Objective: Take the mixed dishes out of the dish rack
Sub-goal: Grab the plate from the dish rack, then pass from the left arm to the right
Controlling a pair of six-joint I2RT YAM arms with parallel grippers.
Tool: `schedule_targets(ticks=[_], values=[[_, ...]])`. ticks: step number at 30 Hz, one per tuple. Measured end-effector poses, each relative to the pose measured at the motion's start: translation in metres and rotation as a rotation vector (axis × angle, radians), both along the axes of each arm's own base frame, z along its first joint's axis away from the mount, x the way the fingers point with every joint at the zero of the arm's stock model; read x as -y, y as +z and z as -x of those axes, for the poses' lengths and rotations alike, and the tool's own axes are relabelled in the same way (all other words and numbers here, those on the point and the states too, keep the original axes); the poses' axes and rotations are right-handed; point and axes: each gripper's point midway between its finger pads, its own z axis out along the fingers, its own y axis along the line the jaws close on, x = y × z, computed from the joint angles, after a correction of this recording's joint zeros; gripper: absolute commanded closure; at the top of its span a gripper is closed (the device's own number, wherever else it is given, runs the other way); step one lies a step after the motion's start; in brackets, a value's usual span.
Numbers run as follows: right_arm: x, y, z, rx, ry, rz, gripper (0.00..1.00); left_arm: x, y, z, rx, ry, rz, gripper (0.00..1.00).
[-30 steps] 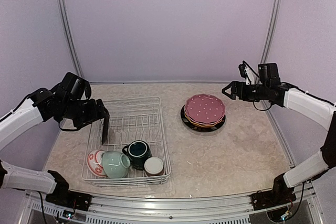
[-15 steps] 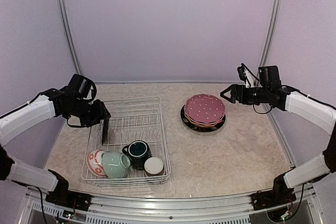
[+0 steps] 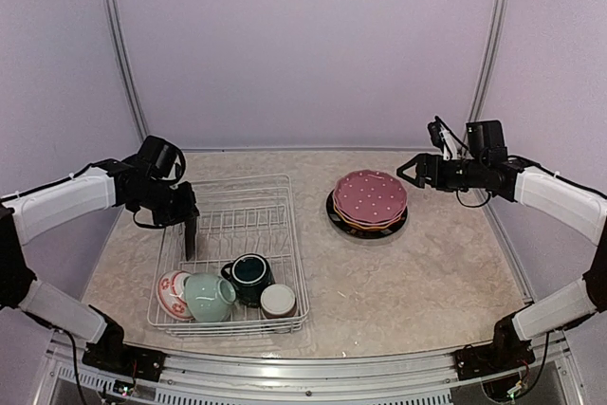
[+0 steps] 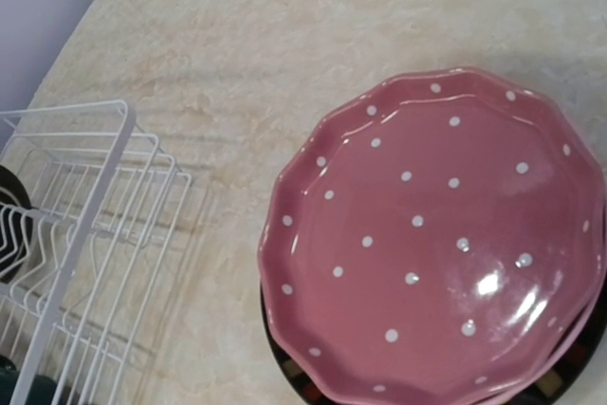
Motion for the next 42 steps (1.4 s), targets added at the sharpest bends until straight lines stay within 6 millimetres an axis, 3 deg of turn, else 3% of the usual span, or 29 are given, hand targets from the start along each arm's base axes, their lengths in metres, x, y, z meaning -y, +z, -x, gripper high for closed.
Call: schedule_targets(ticks=[3, 15, 22, 28, 32, 36, 42], values=[[-0.001, 0.001, 0.0, 0.001, 0.004, -0.007, 0.09, -0.006, 0.007, -0.006, 0.028, 0.008, -0.027, 1.0], [-0.025, 0.012, 0.006, 0.015, 0.071, -0.019, 0.09, -0.007, 0.017, -0.007, 0.037, -0.012, -0.046, 1.0], [-0.032, 0.016, 0.002, 0.015, 0.084, -0.021, 0.1, 0.002, 0.069, -0.006, 0.134, -0.083, -0.026, 1.0], [-0.038, 0.023, -0.002, 0.014, 0.094, -0.026, 0.1, 0.036, 0.118, 0.005, 0.275, -0.254, -0.076, 1.0], [-0.042, 0.031, -0.001, 0.019, 0.106, -0.029, 0.1, 0.069, 0.134, 0.02, 0.357, -0.408, -0.168, 1.0], [-0.047, 0.04, 0.002, 0.013, 0.127, -0.035, 0.1, 0.106, 0.138, 0.039, 0.436, -0.581, -0.3, 1.0], [-0.056, 0.045, 0.01, -0.014, 0.174, -0.043, 0.1, 0.151, 0.123, 0.06, 0.534, -0.812, -0.529, 1.0]])
